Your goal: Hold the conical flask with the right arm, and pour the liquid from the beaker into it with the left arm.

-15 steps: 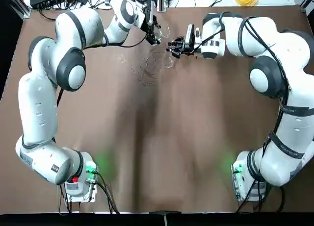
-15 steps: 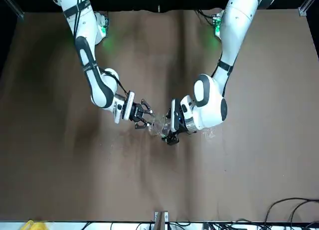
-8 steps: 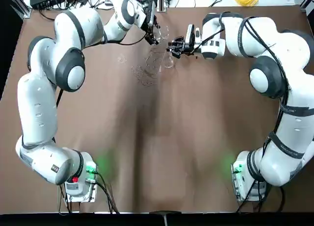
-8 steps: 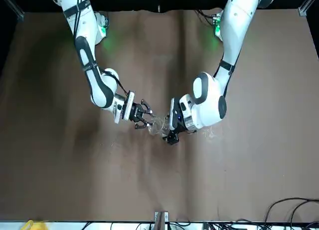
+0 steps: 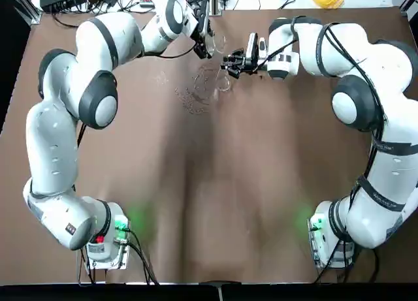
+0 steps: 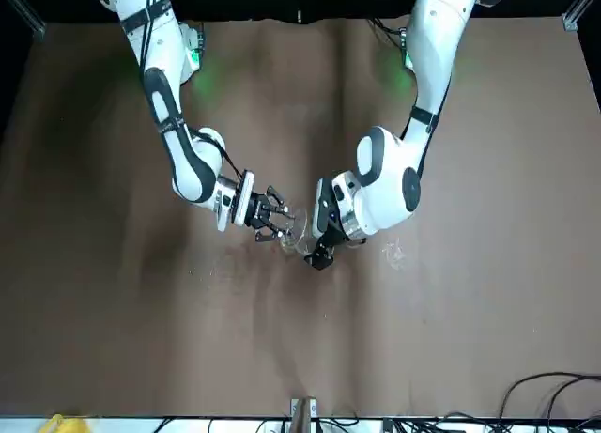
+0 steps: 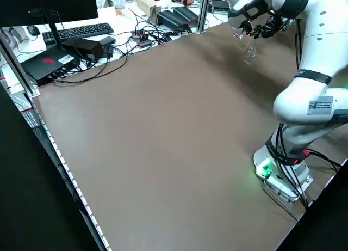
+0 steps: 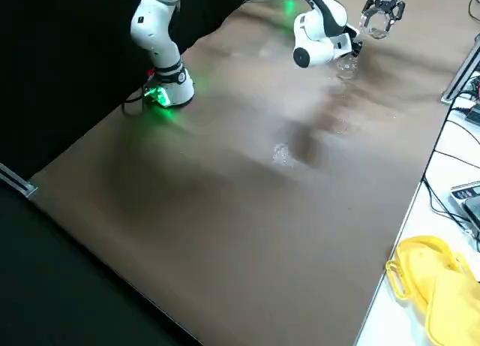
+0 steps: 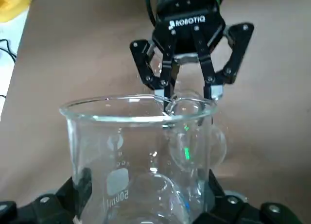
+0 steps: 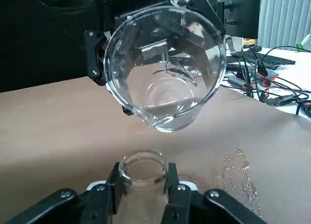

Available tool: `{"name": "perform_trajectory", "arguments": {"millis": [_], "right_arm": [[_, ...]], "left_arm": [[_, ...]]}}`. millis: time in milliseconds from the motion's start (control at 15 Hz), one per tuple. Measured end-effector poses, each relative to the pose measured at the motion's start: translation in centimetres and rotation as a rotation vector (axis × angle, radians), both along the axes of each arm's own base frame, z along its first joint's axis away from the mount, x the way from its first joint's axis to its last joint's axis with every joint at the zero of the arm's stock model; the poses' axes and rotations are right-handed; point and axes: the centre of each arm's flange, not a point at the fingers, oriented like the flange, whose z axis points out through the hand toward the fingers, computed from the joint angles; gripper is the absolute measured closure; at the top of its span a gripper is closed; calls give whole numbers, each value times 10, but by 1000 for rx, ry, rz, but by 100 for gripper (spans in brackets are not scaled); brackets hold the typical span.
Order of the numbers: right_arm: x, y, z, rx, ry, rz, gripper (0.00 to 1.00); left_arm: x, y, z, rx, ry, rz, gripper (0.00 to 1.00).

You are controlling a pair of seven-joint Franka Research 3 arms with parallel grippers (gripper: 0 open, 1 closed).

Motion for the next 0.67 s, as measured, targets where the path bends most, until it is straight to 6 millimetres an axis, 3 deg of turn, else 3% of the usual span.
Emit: {"name": "perform_trajectory", "arguments": {"millis": [667], "right_arm": [[-2,3,0,-6,0,3,61]], "left_arm": [[-9,-13,2,60,-41,-59,2]]}}
